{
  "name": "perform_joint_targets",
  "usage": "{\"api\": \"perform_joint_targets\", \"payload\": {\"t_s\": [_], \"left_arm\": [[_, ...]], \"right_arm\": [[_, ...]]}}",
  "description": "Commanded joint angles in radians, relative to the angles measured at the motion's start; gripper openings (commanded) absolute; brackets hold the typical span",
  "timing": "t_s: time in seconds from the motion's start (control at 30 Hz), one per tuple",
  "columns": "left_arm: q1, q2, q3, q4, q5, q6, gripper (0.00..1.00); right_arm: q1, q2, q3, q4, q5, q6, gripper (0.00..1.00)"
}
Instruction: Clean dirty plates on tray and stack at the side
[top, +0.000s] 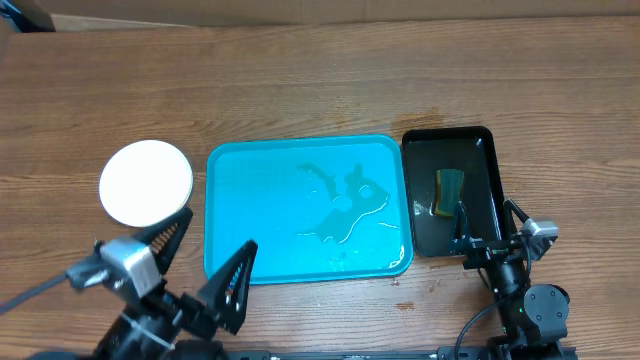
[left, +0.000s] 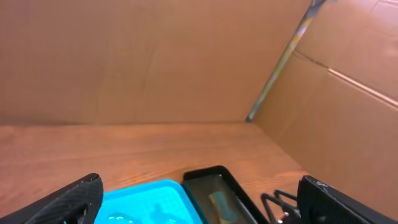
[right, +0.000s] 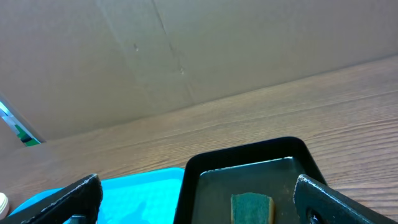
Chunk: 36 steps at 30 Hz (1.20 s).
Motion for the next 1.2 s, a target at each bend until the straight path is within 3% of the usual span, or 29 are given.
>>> {"api": "perform_joint_targets", "payload": {"t_s": [0.0, 0.13, 0.23, 0.53, 0.67, 0.97, 1.17], "left_arm": [[0.002, -0.058, -0.049, -0.007, -0.093, 0.076, 1.00], [0.003, -0.139, -0.169, -0.014, -0.234, 0.131, 1.00], [0.003, -0.208, -0.299, 0.086, -0.312, 0.120, 1.00], [0.003, -0.343, -0.700, 0.882, -0.438, 0.095, 1.00], [0.003, -0.376, -0.838, 1.097, -0.512, 0.094, 1.00], [0.000, -0.415, -1.023, 1.098, -0.527, 0.093, 1.00], [0.000, -0.415, -1.115, 1.009, -0.497, 0.093, 1.00]], "right_arm": [[-0.001, -0.010, -0.010, 0.006, -0.005, 0.003, 1.00], [-0.001, -0.010, -0.010, 0.006, -0.005, 0.003, 1.00], [-0.001, -0.010, -0.010, 0.006, -0.005, 0.003, 1.00], [-0.001, -0.010, -0.010, 0.006, -0.005, 0.003, 1.00], [-0.001, -0.010, -0.010, 0.006, -0.005, 0.003, 1.00], [-0.001, -0.010, -0.010, 0.006, -0.005, 0.003, 1.00], [-0.001, -0.010, -0.010, 0.006, -0.005, 0.003, 1.00]]}}
